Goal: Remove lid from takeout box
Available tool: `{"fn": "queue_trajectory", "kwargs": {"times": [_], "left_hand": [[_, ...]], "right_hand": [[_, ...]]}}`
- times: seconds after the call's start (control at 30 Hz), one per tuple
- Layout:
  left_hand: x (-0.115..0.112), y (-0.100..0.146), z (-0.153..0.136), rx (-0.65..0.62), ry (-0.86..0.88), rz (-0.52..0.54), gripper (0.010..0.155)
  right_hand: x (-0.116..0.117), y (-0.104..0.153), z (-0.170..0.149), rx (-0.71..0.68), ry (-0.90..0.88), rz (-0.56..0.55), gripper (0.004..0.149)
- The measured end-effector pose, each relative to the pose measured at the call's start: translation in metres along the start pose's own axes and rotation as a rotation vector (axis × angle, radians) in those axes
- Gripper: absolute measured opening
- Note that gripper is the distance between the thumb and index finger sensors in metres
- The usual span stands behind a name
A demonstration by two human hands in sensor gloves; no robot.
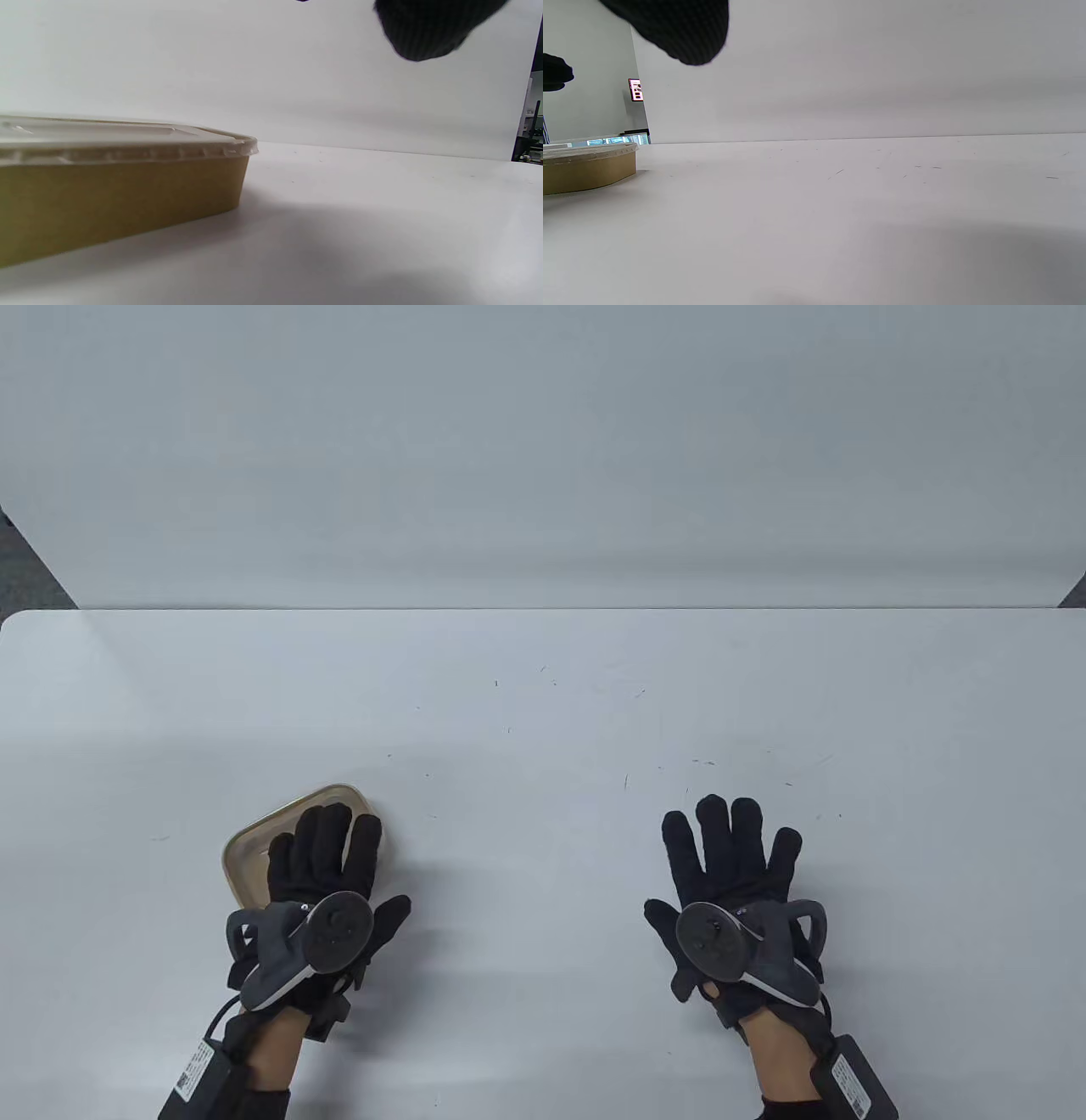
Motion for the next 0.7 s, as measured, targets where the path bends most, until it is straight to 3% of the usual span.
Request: {"fn": "queue_trajectory", "kwargs": {"times": [0.57, 0.7], "left_hand": [[-0.009, -0.002, -0.008, 0.03, 0.008, -0.041, 0.095], [0.007, 0.0, -0.015, 0.053, 0.026, 0.016, 0.094]], "right_hand": [[0.002, 0.001, 0.003, -0.016, -0.034, -0.019, 0.083], [0.001, 0.001, 0.003, -0.021, -0.028, -0.027, 0.083]]}}
Point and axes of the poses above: the tracker on the back of each hand, its own z axis roughly to the thumb side, its own y axis roughly from the fingertips to the wrist, x = y × z, the point moved 4 cm from there along -y, roughly from the wrist to the fingertips, and after that the axes turned 3 degrees about y, right-handed, at the moved point
